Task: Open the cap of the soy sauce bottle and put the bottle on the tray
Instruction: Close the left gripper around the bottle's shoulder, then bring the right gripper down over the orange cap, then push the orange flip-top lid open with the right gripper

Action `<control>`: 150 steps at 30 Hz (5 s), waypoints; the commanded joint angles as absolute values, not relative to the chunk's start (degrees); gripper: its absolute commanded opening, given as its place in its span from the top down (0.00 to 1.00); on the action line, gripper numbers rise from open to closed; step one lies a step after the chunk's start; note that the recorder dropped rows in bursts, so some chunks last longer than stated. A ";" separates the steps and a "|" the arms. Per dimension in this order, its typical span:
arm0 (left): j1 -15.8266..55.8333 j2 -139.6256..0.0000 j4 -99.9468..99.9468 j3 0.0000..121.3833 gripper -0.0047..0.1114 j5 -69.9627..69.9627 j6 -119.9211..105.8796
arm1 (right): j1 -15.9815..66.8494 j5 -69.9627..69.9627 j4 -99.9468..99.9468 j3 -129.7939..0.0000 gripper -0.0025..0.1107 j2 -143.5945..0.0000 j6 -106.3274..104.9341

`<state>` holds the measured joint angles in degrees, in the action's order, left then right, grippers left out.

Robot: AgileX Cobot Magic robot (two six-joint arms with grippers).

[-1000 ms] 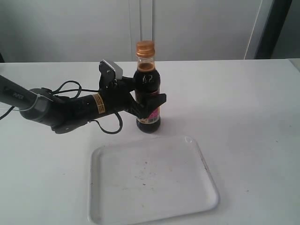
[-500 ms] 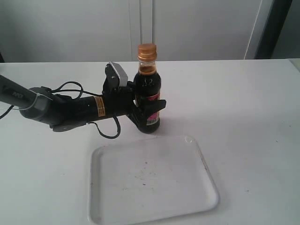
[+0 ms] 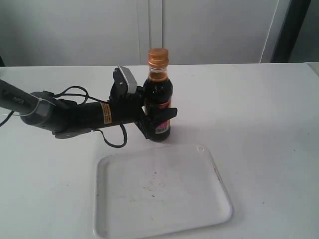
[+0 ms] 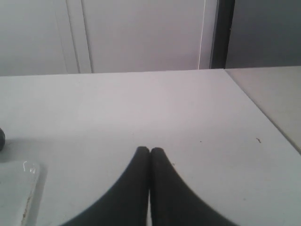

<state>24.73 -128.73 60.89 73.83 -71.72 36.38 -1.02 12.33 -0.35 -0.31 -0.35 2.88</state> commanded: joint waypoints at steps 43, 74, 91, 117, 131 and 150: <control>24.80 -128.75 64.31 73.41 0.96 -69.96 35.47 | -0.21 12.58 7.31 -40.12 0.98 -44.85 4.25; 24.80 -128.75 65.18 73.41 0.96 -69.96 33.17 | 24.78 39.47 -32.91 -69.98 0.98 -85.09 -33.32; 24.80 -128.75 65.18 73.41 0.96 -69.96 32.91 | 25.75 36.94 -34.33 -73.63 0.98 -90.39 -33.17; 24.80 -128.75 65.18 73.41 0.96 -69.96 32.54 | 25.75 35.52 -34.77 -74.74 0.98 -91.53 -33.28; 24.80 -128.75 65.18 73.41 0.96 -69.96 32.13 | 25.75 32.80 -34.87 -74.74 0.98 -94.39 -33.39; 24.80 -128.75 65.18 73.41 0.96 -69.96 31.23 | 25.75 33.95 -35.13 -78.85 0.98 -94.25 -33.26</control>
